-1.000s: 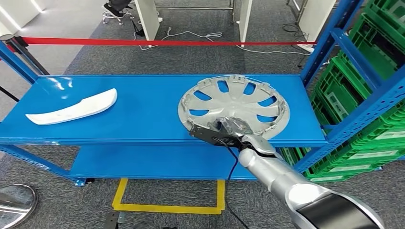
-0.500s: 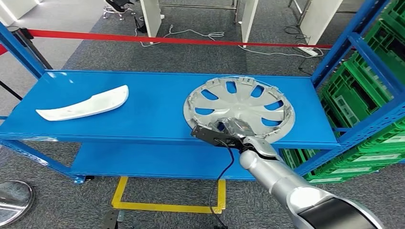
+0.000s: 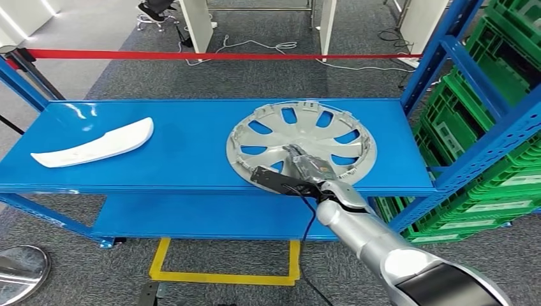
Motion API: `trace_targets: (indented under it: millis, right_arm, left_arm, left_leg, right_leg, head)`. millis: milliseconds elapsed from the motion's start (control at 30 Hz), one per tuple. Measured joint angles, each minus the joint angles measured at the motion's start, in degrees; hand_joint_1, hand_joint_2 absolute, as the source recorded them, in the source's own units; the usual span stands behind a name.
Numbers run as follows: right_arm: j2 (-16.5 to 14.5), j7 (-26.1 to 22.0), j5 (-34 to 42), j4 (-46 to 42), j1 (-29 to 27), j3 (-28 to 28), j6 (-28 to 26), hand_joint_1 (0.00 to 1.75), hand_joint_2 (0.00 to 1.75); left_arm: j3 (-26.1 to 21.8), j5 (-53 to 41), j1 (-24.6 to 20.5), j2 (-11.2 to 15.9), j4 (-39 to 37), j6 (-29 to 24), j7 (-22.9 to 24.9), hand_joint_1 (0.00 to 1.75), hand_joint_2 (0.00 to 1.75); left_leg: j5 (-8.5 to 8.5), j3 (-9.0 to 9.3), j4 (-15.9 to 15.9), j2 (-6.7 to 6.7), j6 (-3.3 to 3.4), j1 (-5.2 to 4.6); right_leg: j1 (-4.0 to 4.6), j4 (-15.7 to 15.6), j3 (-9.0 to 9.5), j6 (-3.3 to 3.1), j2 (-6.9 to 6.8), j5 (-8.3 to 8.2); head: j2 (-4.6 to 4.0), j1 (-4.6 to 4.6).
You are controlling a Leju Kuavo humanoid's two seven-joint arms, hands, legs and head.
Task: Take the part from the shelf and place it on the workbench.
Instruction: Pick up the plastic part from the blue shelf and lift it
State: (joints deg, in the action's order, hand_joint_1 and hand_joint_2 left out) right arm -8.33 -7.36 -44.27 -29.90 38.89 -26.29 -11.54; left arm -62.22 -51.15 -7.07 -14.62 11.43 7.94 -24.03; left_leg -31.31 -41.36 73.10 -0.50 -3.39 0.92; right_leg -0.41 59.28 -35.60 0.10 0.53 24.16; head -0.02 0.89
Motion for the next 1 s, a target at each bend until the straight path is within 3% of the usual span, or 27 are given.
trace_targets:
  millis: [33,100,167,267,333,433,467,500,533,633,700,767,833,867,933,967,1000]
  right_arm:
    - [0.00,-0.03,-0.01,-0.01,-0.04,0.00,0.01,0.00,1.75]
    - [0.00,-0.04,-0.07,-0.11,-0.03,0.00,0.04,0.00,1.75]
    - [0.00,-0.02,-0.13,-0.25,0.01,0.00,0.09,0.00,1.75]
    - [0.01,0.04,-0.16,-0.28,-0.09,-0.02,0.58,0.00,1.75]
    - [0.02,0.07,-0.17,-0.28,-0.04,-0.02,1.42,0.00,1.75]
    - [0.02,0.08,-0.24,-0.22,0.01,-0.02,2.76,0.00,1.75]
    - [0.02,0.08,-0.27,-0.18,0.00,-0.03,3.15,0.00,1.75]
    - [0.02,0.09,-0.33,-0.14,0.05,-0.04,3.62,0.00,1.75]
    - [0.02,0.13,-0.43,-0.10,0.20,-0.10,4.28,0.00,1.75]
    - [0.05,0.81,-1.04,0.21,1.18,-0.72,6.85,0.00,1.75]
    - [0.14,1.68,-1.73,0.64,1.86,-1.49,8.35,0.00,1.75]
    - [0.31,2.68,-2.70,1.11,2.55,-2.31,9.33,0.00,1.75]
    - [0.50,4.40,-4.51,1.63,3.51,-3.35,10.15,0.00,1.75]
    - [0.59,5.54,-5.63,1.96,4.05,-4.04,10.62,0.00,1.75]
    - [0.92,7.71,-7.74,2.76,5.05,-5.60,11.59,0.00,1.75]
    - [1.10,8.85,-8.75,3.17,5.50,-6.40,12.09,0.00,1.75]
    - [1.28,10.00,-9.70,3.55,5.96,-7.17,12.57,0.00,1.75]
  left_arm:
    - [-0.01,0.03,0.00,0.02,0.00,0.07,0.02,0.00,1.75]
    - [-0.01,0.04,-0.04,0.08,0.00,0.08,0.11,0.00,1.75]
    - [-0.01,0.09,-0.16,0.08,0.00,0.10,0.18,0.00,1.75]
    - [-0.02,0.11,-0.17,0.04,0.00,0.11,0.18,0.00,1.75]
    - [-0.04,0.04,-0.18,-0.01,0.00,0.09,0.18,0.00,1.75]
    - [-0.05,-0.06,-0.22,-0.11,0.00,0.08,0.18,0.00,1.75]
    - [-0.05,-0.09,-0.20,-0.13,0.00,0.08,0.18,0.00,1.75]
    - [-0.05,-0.12,-0.18,-0.13,0.00,0.08,0.19,0.00,1.75]
    - [-0.05,-0.17,-0.18,-0.14,0.00,0.07,0.19,0.00,1.75]
    - [-0.05,-0.28,-0.21,-0.14,0.00,-0.07,0.19,0.00,1.75]
    - [-0.05,-0.31,-0.20,-0.10,0.00,-0.20,0.18,0.00,1.75]
    - [-0.05,-0.30,-0.15,-0.08,0.00,-0.29,0.17,0.00,1.75]
    - [-0.05,-0.29,-0.14,-0.07,0.00,-0.36,0.09,0.00,1.75]
    - [-0.05,-0.27,-0.15,-0.05,0.00,-0.39,0.03,0.00,1.75]
    - [-0.05,-0.15,-0.05,0.00,0.00,-0.45,-0.12,0.00,1.75]
    - [-0.05,-0.07,0.04,0.04,0.00,-0.46,-0.17,0.00,1.75]
    - [-0.05,0.03,0.14,0.09,0.00,-0.47,-0.24,0.00,1.75]
  left_leg:
    - [1.49,0.63,-1.47,0.00,0.11,0.00]
    - [5.39,4.07,-8.55,0.04,0.37,-0.02]
    - [7.03,6.69,-14.25,0.04,0.76,-0.06]
    - [7.03,6.94,-15.53,-0.06,1.71,-0.15]
    - [7.18,6.97,-15.65,-0.04,2.37,0.02]
    - [7.19,6.99,-15.69,0.03,2.85,0.08]
    - [7.17,7.01,-15.69,0.05,2.90,0.06]
    - [7.15,7.06,-15.68,0.06,2.92,0.06]
    - [7.11,7.15,-15.68,0.05,2.89,0.09]
    - [6.88,7.47,-15.61,-0.02,2.35,0.05]
    - [6.95,7.42,-15.68,-0.12,1.65,-0.13]
    - [7.19,7.36,-16.01,-0.16,0.94,-0.09]
    - [6.20,6.78,-14.89,-0.08,0.39,-0.01]
    - [4.83,5.74,-12.72,-0.04,0.20,-0.01]
    - [1.25,2.14,-5.32,-0.01,-0.02,-0.02]
    - [0.10,0.42,-1.92,-0.01,-0.07,-0.02]
    - [-0.03,-0.57,-0.07,0.00,-0.07,-0.02]
  right_leg:
    - [0.00,0.00,0.05,0.01,0.03,0.00]
    - [0.06,0.07,0.12,0.24,0.12,0.03]
    - [0.30,0.25,-0.16,0.79,0.24,0.00]
    - [0.32,0.04,-0.48,1.74,0.20,-0.18]
    - [0.24,1.78,-1.33,2.32,0.07,1.12]
    - [0.19,11.75,-5.86,2.92,-0.03,6.00]
    - [0.18,14.55,-7.18,3.01,-0.03,6.83]
    - [0.16,15.45,-7.62,3.05,-0.04,6.62]
    - [0.12,14.17,-7.00,3.06,-0.04,5.41]
    - [-0.10,3.66,-1.64,2.86,-0.02,0.83]
    - [-0.04,0.45,-0.02,2.24,0.13,0.37]
    - [0.10,0.23,-0.02,1.34,0.22,0.21]
    - [-0.02,-0.02,0.02,0.65,0.20,-0.06]
    - [-0.14,-0.15,0.05,0.40,0.16,-0.16]
    - [-0.13,-0.16,-0.06,0.12,0.07,-0.19]
    - [-0.11,-0.15,-0.11,0.08,0.03,-0.20]
    - [-0.10,-0.14,-0.14,0.06,0.02,-0.21]
  head:
    - [0.00,0.00]
    - [0.00,-0.02]
    - [0.00,-0.05]
    - [0.01,-0.04]
    - [0.01,0.24]
    - [0.01,0.67]
    - [0.00,0.68]
    - [0.01,0.72]
    - [0.01,0.71]
    - [-0.01,0.73]
    - [0.00,0.56]
    - [0.00,0.38]
    - [0.00,0.21]
    - [0.00,0.06]
    - [-0.01,-0.20]
    - [0.00,-0.23]
    - [-0.01,-0.24]
